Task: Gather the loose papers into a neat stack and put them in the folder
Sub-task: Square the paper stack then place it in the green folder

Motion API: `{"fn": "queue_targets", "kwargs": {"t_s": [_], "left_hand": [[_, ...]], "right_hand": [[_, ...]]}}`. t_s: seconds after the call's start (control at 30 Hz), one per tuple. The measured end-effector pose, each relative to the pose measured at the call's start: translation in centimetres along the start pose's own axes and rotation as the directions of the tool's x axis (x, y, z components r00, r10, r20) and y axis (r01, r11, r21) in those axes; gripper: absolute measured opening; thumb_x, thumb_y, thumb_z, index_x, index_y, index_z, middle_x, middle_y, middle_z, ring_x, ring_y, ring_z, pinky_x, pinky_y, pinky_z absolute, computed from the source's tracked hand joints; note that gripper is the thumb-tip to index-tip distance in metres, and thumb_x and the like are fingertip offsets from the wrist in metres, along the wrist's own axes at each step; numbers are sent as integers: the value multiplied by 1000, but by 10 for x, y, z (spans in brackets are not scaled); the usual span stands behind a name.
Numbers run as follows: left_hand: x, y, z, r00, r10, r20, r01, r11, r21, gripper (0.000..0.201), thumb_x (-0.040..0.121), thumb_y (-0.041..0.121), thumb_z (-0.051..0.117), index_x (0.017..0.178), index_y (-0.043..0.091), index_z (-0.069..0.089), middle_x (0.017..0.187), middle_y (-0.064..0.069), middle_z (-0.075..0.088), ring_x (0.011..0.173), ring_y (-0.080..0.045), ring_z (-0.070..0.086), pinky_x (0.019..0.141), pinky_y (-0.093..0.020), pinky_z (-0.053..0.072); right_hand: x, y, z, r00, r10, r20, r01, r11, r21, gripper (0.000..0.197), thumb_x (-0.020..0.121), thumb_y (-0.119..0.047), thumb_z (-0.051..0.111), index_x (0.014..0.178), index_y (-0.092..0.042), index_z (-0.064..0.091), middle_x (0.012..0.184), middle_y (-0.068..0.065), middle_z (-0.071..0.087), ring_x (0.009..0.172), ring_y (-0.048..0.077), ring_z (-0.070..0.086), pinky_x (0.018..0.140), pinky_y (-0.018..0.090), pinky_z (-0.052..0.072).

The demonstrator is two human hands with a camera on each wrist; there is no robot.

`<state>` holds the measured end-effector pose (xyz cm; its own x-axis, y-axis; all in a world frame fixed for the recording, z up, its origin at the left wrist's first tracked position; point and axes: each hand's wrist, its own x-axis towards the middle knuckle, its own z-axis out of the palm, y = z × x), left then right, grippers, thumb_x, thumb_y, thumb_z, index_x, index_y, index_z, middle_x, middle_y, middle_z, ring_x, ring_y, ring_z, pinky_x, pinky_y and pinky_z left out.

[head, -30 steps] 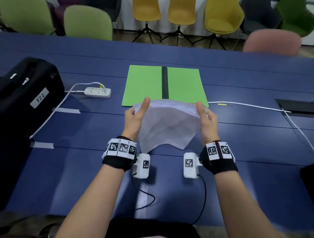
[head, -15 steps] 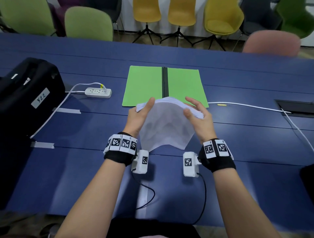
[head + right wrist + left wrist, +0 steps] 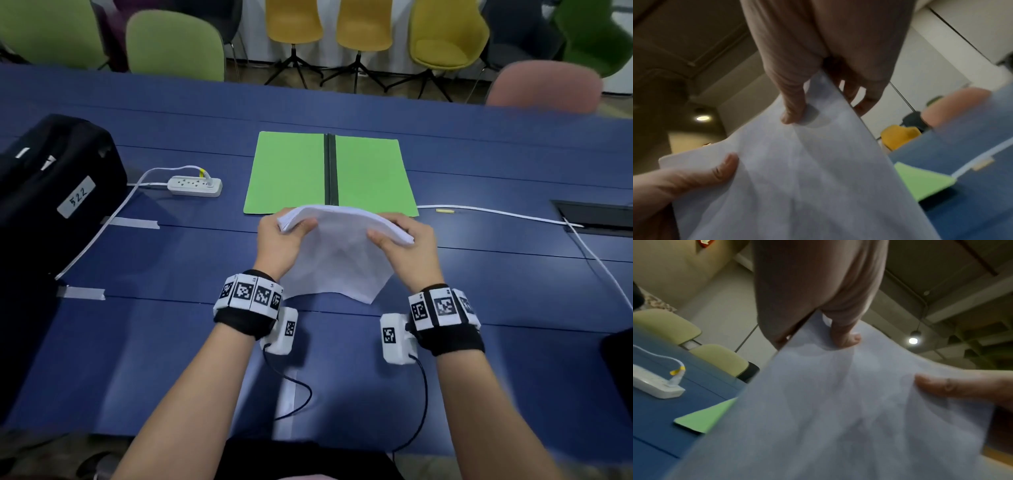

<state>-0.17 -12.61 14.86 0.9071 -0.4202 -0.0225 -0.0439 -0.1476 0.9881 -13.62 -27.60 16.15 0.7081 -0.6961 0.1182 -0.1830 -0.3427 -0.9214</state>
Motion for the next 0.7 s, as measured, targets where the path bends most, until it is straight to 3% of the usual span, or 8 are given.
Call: {"fn": "queue_targets", "kwargs": {"t_s": [0.13, 0.2, 0.27, 0.37, 0.43, 0.5, 0.57, 0.7], "left_hand": [[-4, 12, 9, 990, 142, 18, -143, 977, 158, 31, 77, 20, 76, 57, 29, 54, 56, 11, 49, 57, -11, 41, 57, -26, 34], [-9, 23, 13, 963, 237, 128, -258, 948, 185, 27, 74, 24, 76, 58, 34, 57, 59, 13, 55, 59, -8, 48, 59, -26, 38], [-10, 32, 11, 947, 260, 189, -298, 930, 214, 22, 74, 27, 76, 61, 36, 60, 59, 14, 56, 58, -4, 48, 59, -25, 38], [0, 30, -7, 939, 202, 278, -292, 895, 337, 20, 76, 23, 76, 63, 20, 62, 55, 2, 52, 55, -11, 40, 57, -27, 33], [8, 10, -27, 951, 140, 274, -263, 833, 486, 18, 77, 24, 73, 66, 14, 64, 53, 2, 45, 55, -17, 35, 58, -28, 30], [13, -21, -50, 974, 56, 219, -173, 810, 561, 28, 73, 34, 68, 65, 9, 60, 55, -2, 41, 60, -22, 32, 57, -29, 29], [13, -41, -66, 990, -22, 137, -48, 872, 487, 32, 71, 37, 69, 64, 6, 60, 58, -5, 47, 59, -20, 37, 58, -29, 32], [8, -57, -74, 989, -133, -67, 142, 979, 147, 13, 76, 18, 77, 77, 9, 67, 70, 0, 61, 57, 4, 51, 63, -13, 43]], "right_hand": [[8, -22, -10, 975, -213, 60, 213, 834, -510, 18, 77, -36, 70, 91, -25, 72, 88, -6, 71, 99, 18, 61, 99, 41, 41], [10, -30, -10, 973, -134, 190, 225, 748, -624, 16, 82, -37, 66, 85, -22, 68, 73, 2, 61, 91, 28, 57, 90, 38, 42], [9, -32, -7, 968, -98, 231, 219, 781, -584, 12, 87, -33, 60, 85, -22, 64, 65, -1, 52, 85, 34, 55, 71, 35, 43], [6, -23, -8, 959, -180, 217, 272, 796, -541, 5, 89, -29, 57, 86, -26, 60, 56, -6, 48, 73, 35, 47, 61, 33, 36], [9, -13, -16, 968, -185, 170, 245, 849, -469, 11, 86, -33, 56, 81, -23, 55, 54, -6, 51, 67, 32, 40, 59, 35, 37], [14, 0, -28, 982, -150, 110, 180, 922, -343, 25, 80, -42, 52, 81, -18, 59, 58, 4, 57, 67, 35, 49, 65, 40, 46], [16, 14, -37, 992, -101, 79, 118, 963, -243, 28, 79, -39, 55, 88, -16, 66, 72, 15, 67, 68, 29, 58, 72, 39, 51], [10, 27, -40, 998, -5, 62, 4, 1000, 13, 16, 89, -8, 59, 98, -20, 66, 65, -22, 69, 64, -3, 61, 66, 15, 49]]}}
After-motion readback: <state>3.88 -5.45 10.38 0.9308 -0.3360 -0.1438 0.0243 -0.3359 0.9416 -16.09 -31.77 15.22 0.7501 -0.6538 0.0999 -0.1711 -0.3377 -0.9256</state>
